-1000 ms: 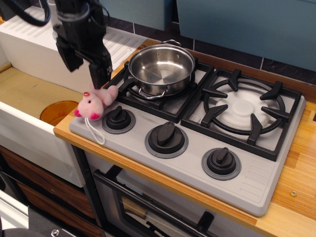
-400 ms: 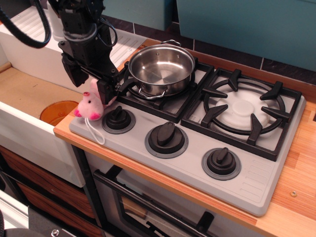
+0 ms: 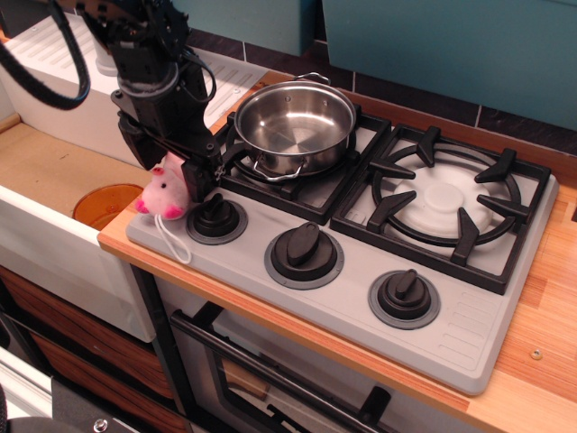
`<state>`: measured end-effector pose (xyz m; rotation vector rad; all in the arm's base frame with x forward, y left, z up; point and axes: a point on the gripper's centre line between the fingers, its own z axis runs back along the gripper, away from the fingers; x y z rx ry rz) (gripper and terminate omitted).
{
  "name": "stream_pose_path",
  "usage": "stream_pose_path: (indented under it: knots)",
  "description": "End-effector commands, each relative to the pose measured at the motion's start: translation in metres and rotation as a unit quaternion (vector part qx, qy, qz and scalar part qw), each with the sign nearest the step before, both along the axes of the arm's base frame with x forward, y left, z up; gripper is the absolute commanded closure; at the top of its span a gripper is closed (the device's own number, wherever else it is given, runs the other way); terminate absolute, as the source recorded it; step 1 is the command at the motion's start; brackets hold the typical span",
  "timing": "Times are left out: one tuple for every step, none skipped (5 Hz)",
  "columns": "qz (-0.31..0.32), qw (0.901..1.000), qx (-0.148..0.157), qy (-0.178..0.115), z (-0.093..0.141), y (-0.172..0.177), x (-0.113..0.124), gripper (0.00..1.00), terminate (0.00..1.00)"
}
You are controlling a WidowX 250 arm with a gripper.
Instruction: Put pan on stove and put stuffedpig in pan
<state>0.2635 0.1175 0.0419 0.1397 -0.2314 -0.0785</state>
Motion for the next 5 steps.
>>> stream_pose_path:
  knots:
    - [0.004, 0.9998, 0.006, -0.019, -0.006, 0.007, -0.003, 0.0, 0.0]
    - [0.005, 0.9998, 0.002, -0.022, -0.011, 0.008, -0.006, 0.0, 0.0]
    - [0.015, 0.9997, 0.0, -0.017, -0.015, 0.007, -0.007, 1.0, 0.0]
    - [0.02, 0.9997, -0.002, -0.015, -0.016, 0.006, -0.007, 1.0, 0.0]
    - [0.022, 0.9996, -0.001, -0.016, -0.016, 0.005, -0.006, 1.0, 0.0]
